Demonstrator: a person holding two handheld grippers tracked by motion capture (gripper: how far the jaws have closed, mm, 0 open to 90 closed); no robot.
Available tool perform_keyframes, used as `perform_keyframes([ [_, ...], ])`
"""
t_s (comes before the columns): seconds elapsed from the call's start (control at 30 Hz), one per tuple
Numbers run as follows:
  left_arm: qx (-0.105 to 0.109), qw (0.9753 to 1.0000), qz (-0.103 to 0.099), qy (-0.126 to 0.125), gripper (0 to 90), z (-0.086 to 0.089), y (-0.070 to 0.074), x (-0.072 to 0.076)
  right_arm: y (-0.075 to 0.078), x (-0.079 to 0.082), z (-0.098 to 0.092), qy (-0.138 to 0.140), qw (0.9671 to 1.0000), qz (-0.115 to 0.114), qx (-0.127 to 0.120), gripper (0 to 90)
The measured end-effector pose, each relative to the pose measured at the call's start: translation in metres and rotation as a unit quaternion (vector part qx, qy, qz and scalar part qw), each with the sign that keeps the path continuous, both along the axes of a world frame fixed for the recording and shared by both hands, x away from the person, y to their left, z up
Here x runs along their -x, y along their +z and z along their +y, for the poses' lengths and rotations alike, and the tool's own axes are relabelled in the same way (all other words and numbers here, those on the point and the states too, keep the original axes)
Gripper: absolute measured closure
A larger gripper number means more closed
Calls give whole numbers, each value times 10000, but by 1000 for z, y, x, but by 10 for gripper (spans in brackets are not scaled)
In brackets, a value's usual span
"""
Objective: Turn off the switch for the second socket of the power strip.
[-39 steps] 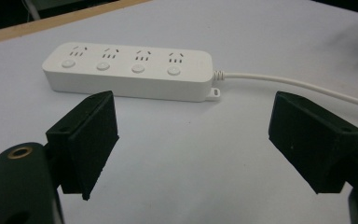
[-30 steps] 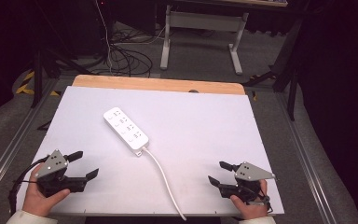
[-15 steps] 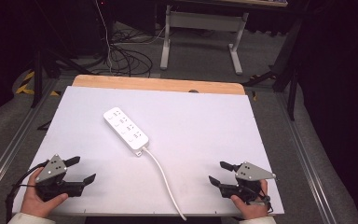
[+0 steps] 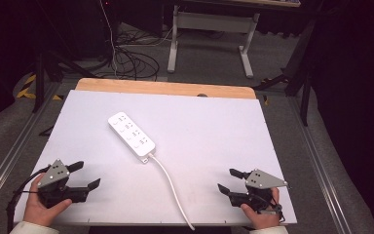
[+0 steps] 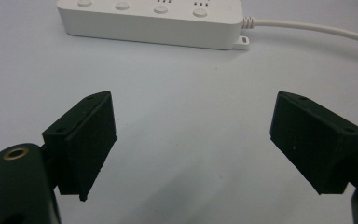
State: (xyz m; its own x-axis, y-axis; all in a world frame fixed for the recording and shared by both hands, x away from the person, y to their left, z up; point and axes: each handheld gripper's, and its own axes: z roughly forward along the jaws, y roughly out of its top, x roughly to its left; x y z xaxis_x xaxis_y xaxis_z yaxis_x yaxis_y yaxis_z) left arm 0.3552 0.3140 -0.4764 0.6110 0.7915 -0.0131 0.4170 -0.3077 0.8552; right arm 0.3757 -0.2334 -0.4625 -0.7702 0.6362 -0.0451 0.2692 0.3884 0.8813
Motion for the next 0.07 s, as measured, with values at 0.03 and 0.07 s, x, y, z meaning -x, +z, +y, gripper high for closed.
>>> perform_keyframes([
  [0.03,18,10000,-10,10,151,0,0,0,0,0,0,1,10000,4,2,343],
  [0.07,27,10000,-4,18,151,0,0,0,0,0,0,-1,10000,0,9,343],
])
